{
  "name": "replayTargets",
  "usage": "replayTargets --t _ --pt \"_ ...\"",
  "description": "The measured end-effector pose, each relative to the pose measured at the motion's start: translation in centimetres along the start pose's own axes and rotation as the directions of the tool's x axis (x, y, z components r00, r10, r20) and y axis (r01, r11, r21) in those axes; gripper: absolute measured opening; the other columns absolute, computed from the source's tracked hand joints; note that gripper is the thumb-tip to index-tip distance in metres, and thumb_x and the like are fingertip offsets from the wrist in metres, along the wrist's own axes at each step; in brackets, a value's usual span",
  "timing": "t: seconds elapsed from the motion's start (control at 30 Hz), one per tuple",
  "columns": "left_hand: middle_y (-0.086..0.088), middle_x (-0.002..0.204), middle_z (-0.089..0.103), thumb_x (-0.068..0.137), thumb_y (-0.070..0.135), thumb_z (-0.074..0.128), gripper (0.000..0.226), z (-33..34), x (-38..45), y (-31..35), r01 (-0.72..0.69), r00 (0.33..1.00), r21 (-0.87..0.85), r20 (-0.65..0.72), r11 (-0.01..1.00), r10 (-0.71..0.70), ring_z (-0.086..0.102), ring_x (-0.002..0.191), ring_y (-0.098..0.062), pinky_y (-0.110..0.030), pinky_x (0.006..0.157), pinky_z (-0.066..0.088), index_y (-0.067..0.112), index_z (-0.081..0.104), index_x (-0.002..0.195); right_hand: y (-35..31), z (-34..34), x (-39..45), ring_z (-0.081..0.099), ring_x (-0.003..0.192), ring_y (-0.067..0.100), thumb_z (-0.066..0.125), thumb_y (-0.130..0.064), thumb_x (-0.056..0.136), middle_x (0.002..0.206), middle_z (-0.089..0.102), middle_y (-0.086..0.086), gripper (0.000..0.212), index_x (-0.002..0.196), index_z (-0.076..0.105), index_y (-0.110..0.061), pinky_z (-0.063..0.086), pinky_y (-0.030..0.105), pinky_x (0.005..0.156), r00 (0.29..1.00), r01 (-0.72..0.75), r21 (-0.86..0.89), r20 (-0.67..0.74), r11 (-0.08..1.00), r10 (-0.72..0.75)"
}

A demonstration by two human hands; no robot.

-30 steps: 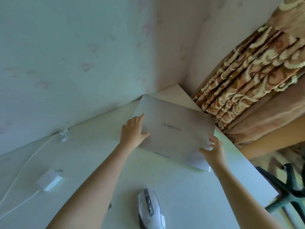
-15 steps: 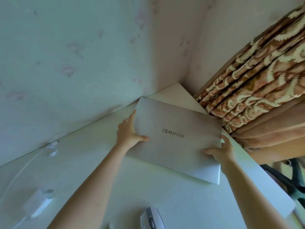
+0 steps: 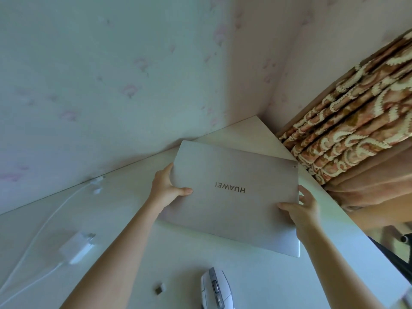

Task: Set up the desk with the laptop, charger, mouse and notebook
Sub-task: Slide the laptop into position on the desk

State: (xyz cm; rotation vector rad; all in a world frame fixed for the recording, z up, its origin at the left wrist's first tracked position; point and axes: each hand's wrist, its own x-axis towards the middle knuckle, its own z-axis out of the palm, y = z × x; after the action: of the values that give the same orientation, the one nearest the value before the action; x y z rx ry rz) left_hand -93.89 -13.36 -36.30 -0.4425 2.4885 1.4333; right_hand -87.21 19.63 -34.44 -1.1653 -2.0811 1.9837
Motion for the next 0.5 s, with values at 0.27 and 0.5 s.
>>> replayTargets --t 0.27,0.5 --pt "0.0 0.117 0.057 0.053 0.007 0.092 0.09 -7.6 -8.3 -3.7 -0.031 0.984 -0.135 -0.178 0.99 0.007 0.057 0.105 -0.019 -0.03 0.086 0.045 0.021 0.05 0.131 -1.3 2.7 -6.0 0.055 0.088 0.03 0.066 0.018 0.068 0.109 0.052 0.013 0.074 0.131 0.048 -0.017 0.042 0.028 0.059 0.985 0.061 -0.036 0.161 0.997 -0.054" --pt "0.001 0.115 0.059 0.049 0.011 0.094 0.094 -13.7 -20.1 -9.0 0.04 0.926 -0.118 -0.368 0.992 -0.081 0.059 0.101 -0.021 -0.031 0.083 0.045 0.02 0.05 0.131 0.3 5.0 -14.8 0.052 0.077 0.026 0.066 0.019 0.069 0.107 0.048 0.013 0.07 0.129 0.047 -0.012 0.04 0.026 0.055 0.923 0.122 -0.091 0.377 0.988 -0.079"
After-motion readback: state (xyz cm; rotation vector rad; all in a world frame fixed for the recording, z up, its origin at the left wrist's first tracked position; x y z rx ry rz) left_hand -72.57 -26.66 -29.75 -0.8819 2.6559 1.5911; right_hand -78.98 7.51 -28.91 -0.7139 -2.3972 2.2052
